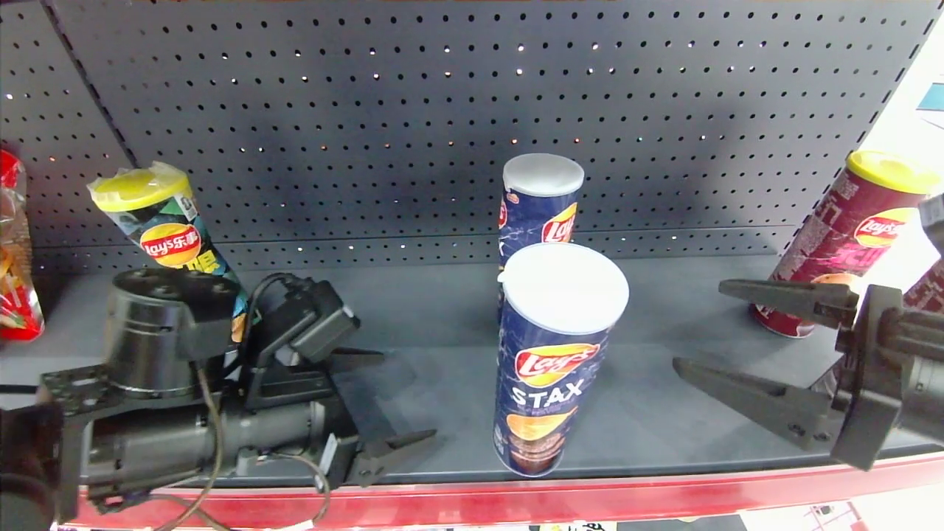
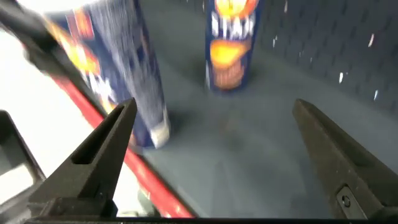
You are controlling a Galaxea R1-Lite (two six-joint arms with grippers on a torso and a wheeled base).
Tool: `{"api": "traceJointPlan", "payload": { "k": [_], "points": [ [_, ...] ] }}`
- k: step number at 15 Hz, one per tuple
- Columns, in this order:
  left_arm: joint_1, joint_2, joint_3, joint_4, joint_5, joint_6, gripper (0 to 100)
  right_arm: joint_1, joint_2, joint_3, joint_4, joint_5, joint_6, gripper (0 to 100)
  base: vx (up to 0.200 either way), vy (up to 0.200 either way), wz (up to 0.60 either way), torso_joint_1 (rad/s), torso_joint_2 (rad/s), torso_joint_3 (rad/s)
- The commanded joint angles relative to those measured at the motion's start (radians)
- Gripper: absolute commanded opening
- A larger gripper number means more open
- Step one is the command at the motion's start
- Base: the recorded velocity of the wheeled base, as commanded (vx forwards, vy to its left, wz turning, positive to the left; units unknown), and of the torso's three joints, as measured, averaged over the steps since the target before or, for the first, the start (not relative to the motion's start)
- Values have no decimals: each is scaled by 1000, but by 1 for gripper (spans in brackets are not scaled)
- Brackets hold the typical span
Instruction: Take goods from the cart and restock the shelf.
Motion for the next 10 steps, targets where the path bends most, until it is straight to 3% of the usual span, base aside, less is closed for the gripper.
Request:
{"api": "traceJointPlan", "payload": {
  "k": [1, 2, 3, 4, 6, 10],
  "points": [
    [137, -256, 90, 87, 85, 0, 100, 0, -82, 95, 0, -18, -1, 100, 0, 0, 0, 0, 0, 0],
    [157, -293, 88, 118, 120, 0, 100, 0, -110, 117, -1, -37, -1, 100, 0, 0, 0, 0, 0, 0],
    [195, -388, 71, 225, 244, 3, 100, 0, -184, 151, 2, -118, -3, 100, 0, 0, 0, 0, 0, 0],
    [209, -434, 60, 288, 283, 0, 100, 0, -220, 158, 3, -139, -1, 100, 0, 0, 0, 0, 0, 0],
    [247, -546, 82, 357, 326, 1, 100, 1, -289, 161, 57, -135, -1, 100, 0, 0, 0, 0, 0, 0],
    [281, -641, 119, 365, 413, 4, 100, -5, -400, 200, 127, -149, 3, 100, 0, 0, 0, 0, 0, 0]
  ]
}}
